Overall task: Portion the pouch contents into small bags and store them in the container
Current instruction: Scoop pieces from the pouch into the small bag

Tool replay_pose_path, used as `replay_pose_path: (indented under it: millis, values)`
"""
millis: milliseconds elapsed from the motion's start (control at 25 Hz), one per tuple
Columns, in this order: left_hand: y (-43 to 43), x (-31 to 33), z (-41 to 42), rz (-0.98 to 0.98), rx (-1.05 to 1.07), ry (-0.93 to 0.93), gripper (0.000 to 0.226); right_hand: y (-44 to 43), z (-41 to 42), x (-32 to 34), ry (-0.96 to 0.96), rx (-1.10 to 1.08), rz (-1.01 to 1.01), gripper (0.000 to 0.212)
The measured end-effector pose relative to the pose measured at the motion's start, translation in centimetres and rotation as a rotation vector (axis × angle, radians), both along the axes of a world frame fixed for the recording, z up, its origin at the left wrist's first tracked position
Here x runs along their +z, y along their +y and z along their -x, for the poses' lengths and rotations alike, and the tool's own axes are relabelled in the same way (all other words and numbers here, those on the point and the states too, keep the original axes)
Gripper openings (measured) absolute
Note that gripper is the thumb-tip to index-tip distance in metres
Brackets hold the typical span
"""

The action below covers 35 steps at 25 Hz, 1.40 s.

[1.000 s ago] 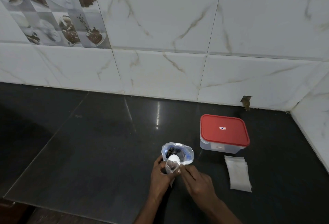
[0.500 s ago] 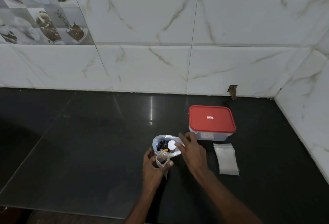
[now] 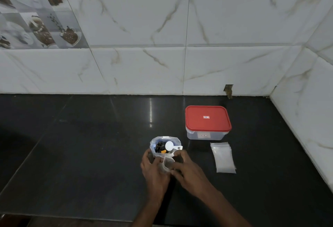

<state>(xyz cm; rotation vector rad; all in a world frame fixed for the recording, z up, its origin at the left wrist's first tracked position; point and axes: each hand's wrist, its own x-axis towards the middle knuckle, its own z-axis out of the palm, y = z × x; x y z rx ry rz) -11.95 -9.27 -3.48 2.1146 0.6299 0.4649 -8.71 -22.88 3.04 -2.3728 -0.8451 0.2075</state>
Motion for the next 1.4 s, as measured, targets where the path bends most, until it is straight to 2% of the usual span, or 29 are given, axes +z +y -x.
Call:
replay_pose_path:
  millis: [80, 160, 280, 400, 480, 600, 720, 880, 960, 1000, 1120, 1280, 1400]
  values:
    - [-0.3, 0.1, 0.5, -0.044, -0.052, 0.019, 0.052, -0.1, -0.4, -0.2, -0.018, 0.009, 0.001, 0.035]
    - [-0.3, 0.2, 1.0, 0.023, -0.085, 0.005, 0.061, -0.8, -1.1, -0.2, -0.061, 0.020, -0.010, 0.030]
    - [0.7, 0.8, 1.7, 0.252, -0.245, -0.101, 0.066, -2.2, -2.7, 0.8, -0.073, 0.085, -0.034, 0.023]
    - [1.4, 1.8, 0.3, 0.563, -0.471, -0.035, 0.077, -3.5, -3.7, 2.0, -0.108, 0.114, -0.113, 0.012]
    - [1.0, 2.3, -0.8, 0.655, -0.546, -0.017, 0.064, -4.0, -4.2, 2.6, -0.114, 0.094, -0.160, 0.013]
    - [0.2, 2.6, -1.3, 0.738, -0.519, -0.005, 0.043, -5.1, -4.8, 3.0, -0.110, 0.073, -0.192, 0.010]
    - [-0.6, 2.4, -1.1, 0.797, -0.492, 0.019, 0.033, -6.0, -5.2, 2.5, -0.047, -0.075, -0.268, 0.013]
    - [-2.5, 3.4, -0.7, 0.843, -0.398, 0.003, 0.012, -5.7, -3.6, 1.6, 0.278, -0.331, -0.534, 0.026]
    - [-3.1, 3.6, -0.2, 0.886, -0.385, -0.026, 0.013, -5.5, -2.7, 1.0, 0.432, -0.403, -0.657, 0.043]
    - [-3.4, 3.6, 0.0, 0.899, -0.394, -0.033, 0.016, -5.5, -2.7, 0.7, 0.464, -0.464, -0.707, 0.044]
    - [-3.8, 4.0, 0.3, 0.924, -0.395, -0.002, 0.019, -5.3, -2.8, 0.3, 0.552, -0.624, -0.869, 0.026]
    - [-3.9, 4.8, -0.7, 0.936, -0.296, -0.008, 0.013, -5.0, -2.3, 0.6, 0.621, -0.574, -0.816, 0.008]
    - [-4.0, 5.3, -1.7, 0.956, -0.239, -0.033, 0.026, -5.2, -2.7, 0.3, 0.602, -0.610, -0.812, 0.009]
